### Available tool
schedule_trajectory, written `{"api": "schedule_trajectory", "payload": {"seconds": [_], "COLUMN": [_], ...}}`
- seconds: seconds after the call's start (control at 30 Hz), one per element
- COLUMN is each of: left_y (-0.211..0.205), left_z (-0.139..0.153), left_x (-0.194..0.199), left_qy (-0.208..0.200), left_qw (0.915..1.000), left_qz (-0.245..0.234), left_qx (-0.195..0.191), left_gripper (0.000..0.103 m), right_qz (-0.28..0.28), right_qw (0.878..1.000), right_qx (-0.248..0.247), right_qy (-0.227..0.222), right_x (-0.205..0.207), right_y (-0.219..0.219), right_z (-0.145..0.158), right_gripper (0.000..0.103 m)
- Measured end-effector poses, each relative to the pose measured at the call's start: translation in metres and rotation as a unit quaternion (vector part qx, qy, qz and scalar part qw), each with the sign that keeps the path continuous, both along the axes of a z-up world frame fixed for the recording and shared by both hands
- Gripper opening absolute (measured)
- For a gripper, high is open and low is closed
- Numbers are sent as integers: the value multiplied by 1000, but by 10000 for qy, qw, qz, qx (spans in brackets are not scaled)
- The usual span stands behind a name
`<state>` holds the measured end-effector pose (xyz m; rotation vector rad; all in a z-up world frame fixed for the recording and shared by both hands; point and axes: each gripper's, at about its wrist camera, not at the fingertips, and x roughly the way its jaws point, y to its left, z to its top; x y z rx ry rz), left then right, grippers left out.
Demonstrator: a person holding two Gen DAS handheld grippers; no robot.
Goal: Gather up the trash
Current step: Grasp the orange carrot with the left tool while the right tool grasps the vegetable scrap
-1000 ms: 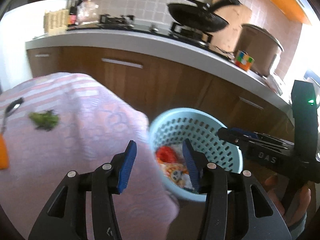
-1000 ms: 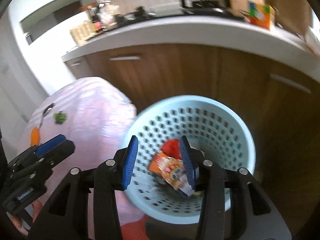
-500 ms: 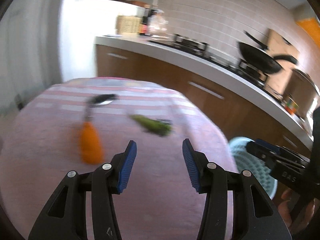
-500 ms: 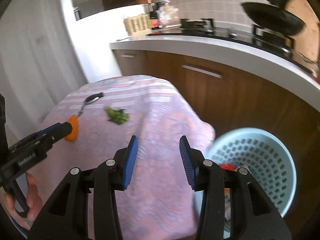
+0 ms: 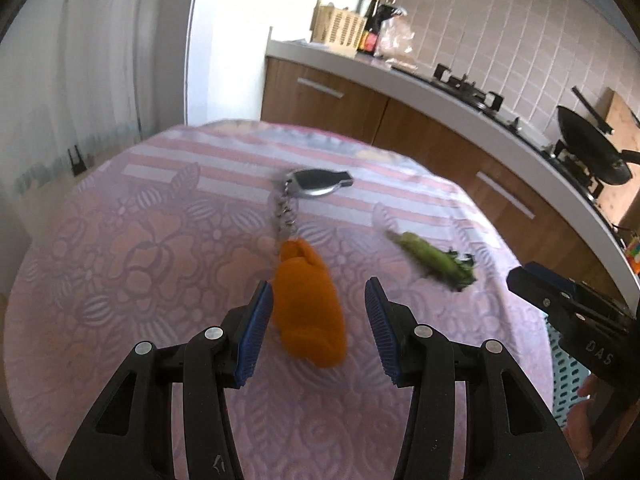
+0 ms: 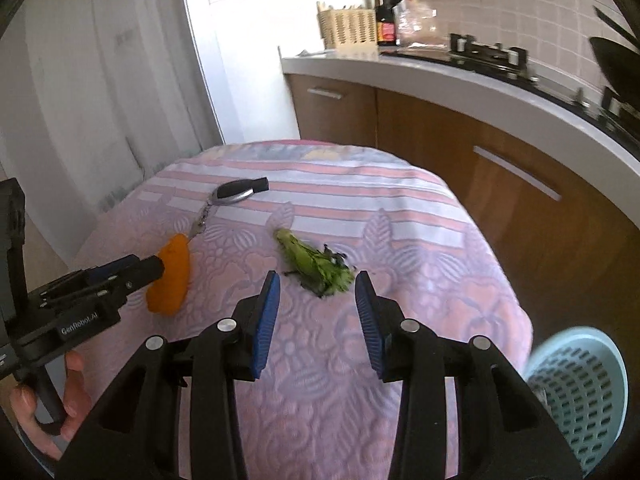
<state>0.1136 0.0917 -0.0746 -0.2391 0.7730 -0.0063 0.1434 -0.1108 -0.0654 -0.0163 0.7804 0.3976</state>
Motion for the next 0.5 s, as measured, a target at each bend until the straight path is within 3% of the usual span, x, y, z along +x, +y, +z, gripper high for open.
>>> {"api": "schedule_trajectory", "payload": {"seconds": [0.13,0.2,0.4,0.5], "left_y": [0,-2,-10,-11], "left_z": [-14,-18,-19,-18], "left_x": [9,12,8,7], "left_qy": [185,275,178,122], "left_qw": [9998,9996,9996,9996], "left_qz": [80,82,30,49], "left_qx": [-34,51,200,237], "left_gripper": [44,38,28,28], "right_qz": [87,146,232,284], "right_qw": [9999,9997,9991,9985], "right_qx": [-75,-159,-292,-322], "right_qy": [87,135,218,340], "right_x": [21,30,47,53], "right_y": [11,15,22,25], "right_z": [-13,-19,-31,-37], "right_gripper": [36,36,36,44]}}
